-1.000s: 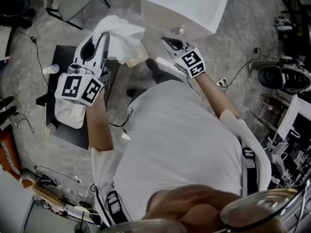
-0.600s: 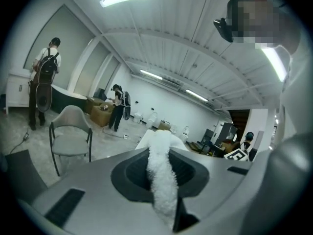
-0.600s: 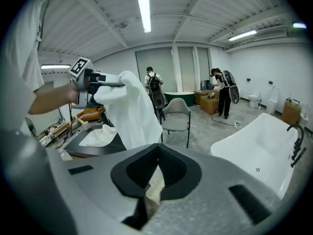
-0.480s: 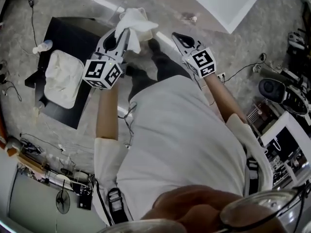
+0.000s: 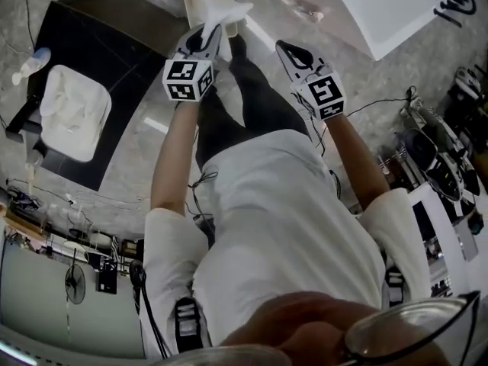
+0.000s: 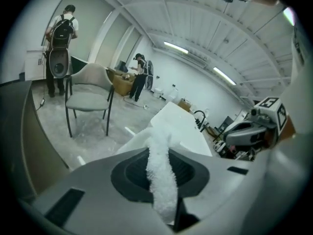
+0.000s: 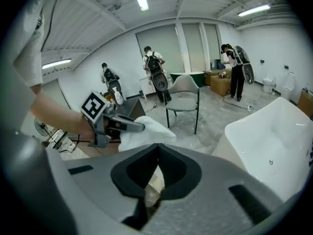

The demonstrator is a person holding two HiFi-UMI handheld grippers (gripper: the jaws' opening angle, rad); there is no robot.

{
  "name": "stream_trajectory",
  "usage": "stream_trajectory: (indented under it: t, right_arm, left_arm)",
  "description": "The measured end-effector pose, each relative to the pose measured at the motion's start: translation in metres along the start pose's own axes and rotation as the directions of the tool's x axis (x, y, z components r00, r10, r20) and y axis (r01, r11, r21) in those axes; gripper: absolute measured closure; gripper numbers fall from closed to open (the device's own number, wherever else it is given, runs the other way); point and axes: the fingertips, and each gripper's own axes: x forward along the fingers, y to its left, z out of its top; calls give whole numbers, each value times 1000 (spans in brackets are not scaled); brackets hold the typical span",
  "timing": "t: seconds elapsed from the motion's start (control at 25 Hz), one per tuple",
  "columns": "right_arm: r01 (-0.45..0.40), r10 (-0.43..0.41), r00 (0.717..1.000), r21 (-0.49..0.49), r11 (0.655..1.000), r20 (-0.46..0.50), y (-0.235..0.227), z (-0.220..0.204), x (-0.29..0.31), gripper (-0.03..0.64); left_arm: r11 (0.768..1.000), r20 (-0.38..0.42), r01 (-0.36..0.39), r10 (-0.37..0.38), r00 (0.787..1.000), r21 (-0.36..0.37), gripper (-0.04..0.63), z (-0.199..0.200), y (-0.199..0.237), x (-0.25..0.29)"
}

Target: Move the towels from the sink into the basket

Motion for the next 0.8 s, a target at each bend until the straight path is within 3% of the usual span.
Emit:
stream_trajectory:
  t: [0.2,0.36,0.44,0.56,0.8]
  right_arm:
    - [-34,35,998,11,999,-46,-9,-37,64,620]
    - [-64,66,993,24,998,-100,-9,-77,105,620]
    - [-81,84,990,36,996,-117,-5,-94,120,620]
    - [-97,103,985,51,994,-135,-11,-118,140,620]
    - [-100,108,983,62,993,-151,-11,-132,159,620]
  left_arm:
    - [997,-144,-80,76,987,-19,538,-91,60,74]
    - [985,-239,-173,161,958,-29,530,-157,108,117]
    - [974,-277,-222,201,940,-47,495,-183,128,128]
    - [961,-318,-270,235,918,-68,410,-212,147,146]
    - [956,-339,-277,232,912,-92,371,-230,150,139]
